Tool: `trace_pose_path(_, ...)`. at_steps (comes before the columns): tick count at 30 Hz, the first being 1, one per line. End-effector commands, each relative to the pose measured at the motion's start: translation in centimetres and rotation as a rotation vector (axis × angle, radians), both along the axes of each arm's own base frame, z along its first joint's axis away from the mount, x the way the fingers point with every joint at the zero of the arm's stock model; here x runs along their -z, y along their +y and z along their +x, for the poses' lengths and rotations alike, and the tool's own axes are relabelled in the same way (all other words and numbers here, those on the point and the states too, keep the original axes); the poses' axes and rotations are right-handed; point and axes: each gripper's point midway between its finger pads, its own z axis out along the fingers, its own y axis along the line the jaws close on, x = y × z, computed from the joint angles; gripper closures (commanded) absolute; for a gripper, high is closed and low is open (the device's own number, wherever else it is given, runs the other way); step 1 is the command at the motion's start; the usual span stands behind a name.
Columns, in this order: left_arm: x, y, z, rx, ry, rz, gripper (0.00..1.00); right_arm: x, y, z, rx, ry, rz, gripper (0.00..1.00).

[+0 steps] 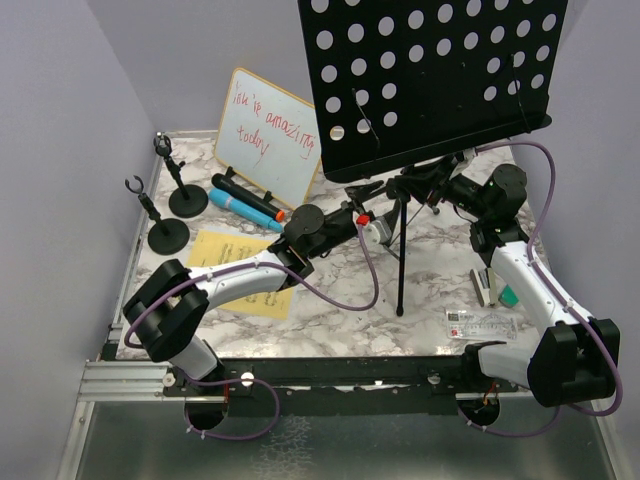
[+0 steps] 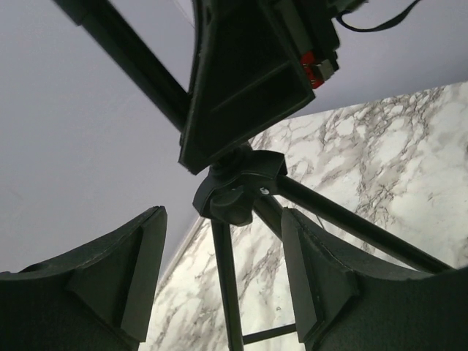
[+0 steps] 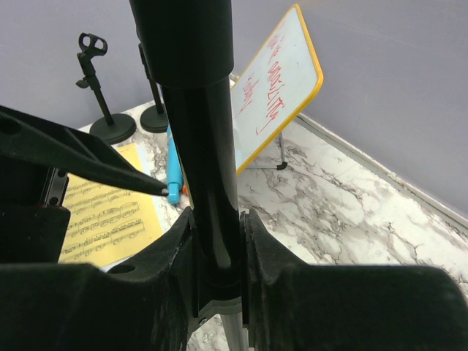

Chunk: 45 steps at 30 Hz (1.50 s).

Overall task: Pack up the instrument practice props
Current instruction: Unscrew the knob on the music stand.

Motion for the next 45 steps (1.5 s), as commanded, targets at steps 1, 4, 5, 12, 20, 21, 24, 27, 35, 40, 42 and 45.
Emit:
trace_pose_path(1, -0.9, -1.2, 0.1, -0.01, -0.132, 0.057, 0.32, 4.4, 0.6, -1.5, -0.057, 0.204, -0.018, 0.99)
trace_pose_path(4, -0.9, -1.5, 0.5, -0.033, -0.141, 0.065, 0.34, 4.3, 0.6, -1.5, -0.058, 0.204, -0.018, 0.99)
trace_pose_path(5, -0.9, -1.6, 0.6, -0.035, -0.14, 0.066, 0.36, 4.2, 0.6, -1.5, -0.057, 0.203, -0.018, 0.99)
trace_pose_path(12, -0.7, -2.1, 1.5, -0.056, -0.087, 0.07, 0.54, 4.2, 0.5, -1.5, -0.056, 0.204, -0.017, 0.99)
trace_pose_path(20, 0.0, -1.9, 1.7, -0.072, -0.07, 0.105, 0.57, 4.1, 0.5, -1.6, -0.056, 0.2, -0.017, 0.99)
trace_pose_path(21, 0.1, -1.9, 1.8, -0.074, -0.067, 0.109, 0.57, 4.2, 0.5, -1.6, -0.056, 0.202, -0.017, 0.99)
trace_pose_path(24, 0.4, -1.9, 1.9, -0.081, -0.065, 0.127, 0.57, 4.1, 0.5, -1.6, -0.054, 0.202, -0.016, 0.99)
trace_pose_path(27, 0.3, -2.0, 2.0, -0.078, -0.048, 0.123, 0.63, 4.1, 0.5, -1.6, -0.053, 0.203, -0.016, 0.99)
trace_pose_path(35, -1.2, -2.5, 1.4, -0.036, 0.073, 0.019, 0.93, 4.1, 0.5, -1.5, -0.051, 0.205, -0.015, 0.99)
trace_pose_path(40, -1.4, -1.9, 2.0, -0.087, 0.348, -0.161, 1.0, 4.2, 0.5, -1.5, -0.052, 0.208, -0.015, 0.99)
trace_pose_path(42, -1.6, -1.0, 2.7, -0.146, 0.5, -0.28, 1.0, 4.3, 0.5, -1.4, -0.052, 0.211, -0.015, 0.99)
trace_pose_path(45, -1.4, 0.2, 3.5, -0.221, 0.737, -0.457, 1.0, 4.3, 0.6, -1.4, -0.053, 0.214, -0.012, 0.99)
